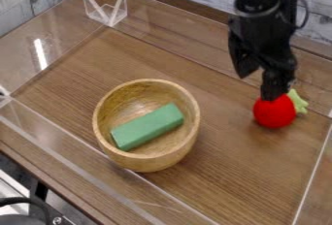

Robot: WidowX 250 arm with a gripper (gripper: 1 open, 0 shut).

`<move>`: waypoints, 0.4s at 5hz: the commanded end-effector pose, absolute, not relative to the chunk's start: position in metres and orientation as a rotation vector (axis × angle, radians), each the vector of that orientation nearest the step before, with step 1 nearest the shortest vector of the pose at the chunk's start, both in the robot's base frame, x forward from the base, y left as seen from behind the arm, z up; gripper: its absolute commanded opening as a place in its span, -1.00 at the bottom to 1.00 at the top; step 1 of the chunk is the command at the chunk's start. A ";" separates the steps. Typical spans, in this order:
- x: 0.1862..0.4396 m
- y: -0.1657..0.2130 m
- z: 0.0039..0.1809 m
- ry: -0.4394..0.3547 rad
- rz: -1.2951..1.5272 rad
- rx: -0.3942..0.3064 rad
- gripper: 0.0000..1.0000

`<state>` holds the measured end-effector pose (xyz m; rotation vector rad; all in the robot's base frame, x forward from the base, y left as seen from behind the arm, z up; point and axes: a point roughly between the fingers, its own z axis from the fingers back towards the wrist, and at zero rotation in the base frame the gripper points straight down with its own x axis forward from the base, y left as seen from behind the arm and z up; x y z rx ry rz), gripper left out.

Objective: Move the red fruit to the left

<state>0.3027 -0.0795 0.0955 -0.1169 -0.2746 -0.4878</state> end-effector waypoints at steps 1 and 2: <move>0.314 -0.090 0.090 -0.291 -0.515 -0.131 1.00; 0.323 -0.099 0.079 -0.278 -0.539 -0.144 1.00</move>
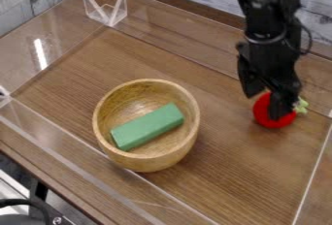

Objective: Move the red fruit to the left

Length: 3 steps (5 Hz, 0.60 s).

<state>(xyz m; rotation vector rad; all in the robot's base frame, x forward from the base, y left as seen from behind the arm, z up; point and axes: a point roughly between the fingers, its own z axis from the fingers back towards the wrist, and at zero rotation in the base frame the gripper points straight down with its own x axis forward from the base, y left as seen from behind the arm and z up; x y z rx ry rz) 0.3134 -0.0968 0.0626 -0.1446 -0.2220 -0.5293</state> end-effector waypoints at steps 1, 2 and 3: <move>0.324 -0.102 0.079 -0.270 -0.546 -0.148 -1.00; 0.323 -0.100 0.097 -0.280 -0.535 -0.127 -1.00; 0.315 -0.086 0.123 -0.316 -0.481 -0.079 -1.00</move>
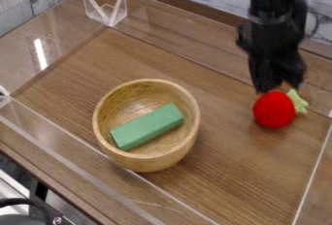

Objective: Move the red fruit to the left

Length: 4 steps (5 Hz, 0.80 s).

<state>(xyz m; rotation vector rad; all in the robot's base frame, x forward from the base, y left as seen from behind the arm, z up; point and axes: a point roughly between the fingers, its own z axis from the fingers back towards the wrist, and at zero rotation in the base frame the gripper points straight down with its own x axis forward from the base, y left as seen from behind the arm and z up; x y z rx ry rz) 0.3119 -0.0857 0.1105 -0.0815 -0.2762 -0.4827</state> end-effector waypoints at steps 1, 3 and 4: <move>0.307 -0.056 0.148 -0.347 -0.386 -0.032 -1.00; 0.318 -0.102 0.120 -0.328 -0.478 -0.090 1.00; 0.324 -0.103 0.124 -0.334 -0.405 -0.076 -1.00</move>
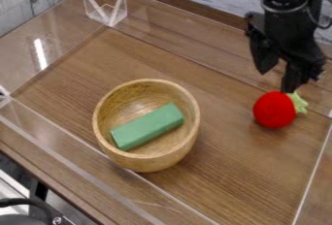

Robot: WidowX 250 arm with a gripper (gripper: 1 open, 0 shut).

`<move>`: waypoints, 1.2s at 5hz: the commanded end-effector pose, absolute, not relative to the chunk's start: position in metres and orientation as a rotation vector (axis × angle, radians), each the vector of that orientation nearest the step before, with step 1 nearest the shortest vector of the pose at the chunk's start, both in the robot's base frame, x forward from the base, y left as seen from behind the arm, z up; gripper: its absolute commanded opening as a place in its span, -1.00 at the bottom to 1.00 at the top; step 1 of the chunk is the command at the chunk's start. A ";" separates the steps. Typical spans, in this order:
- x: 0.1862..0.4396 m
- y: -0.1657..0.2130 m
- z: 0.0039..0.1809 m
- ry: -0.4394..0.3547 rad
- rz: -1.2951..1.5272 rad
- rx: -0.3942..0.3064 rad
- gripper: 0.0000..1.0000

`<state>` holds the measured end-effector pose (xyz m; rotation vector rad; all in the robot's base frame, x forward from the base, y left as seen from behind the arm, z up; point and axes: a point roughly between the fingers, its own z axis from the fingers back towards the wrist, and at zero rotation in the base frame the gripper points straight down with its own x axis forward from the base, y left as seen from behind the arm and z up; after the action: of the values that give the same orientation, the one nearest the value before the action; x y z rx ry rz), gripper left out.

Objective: Move the red fruit to the left

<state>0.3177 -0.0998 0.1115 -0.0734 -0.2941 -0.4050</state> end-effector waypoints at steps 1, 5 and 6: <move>0.328 -0.099 0.127 -0.335 -0.336 -0.062 -1.00; 0.338 -0.117 0.110 -0.315 -0.244 -0.053 1.00; 0.343 -0.123 0.094 -0.293 -0.244 -0.060 1.00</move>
<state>0.3346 -0.1176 0.0761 -0.0460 -0.2340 -0.2425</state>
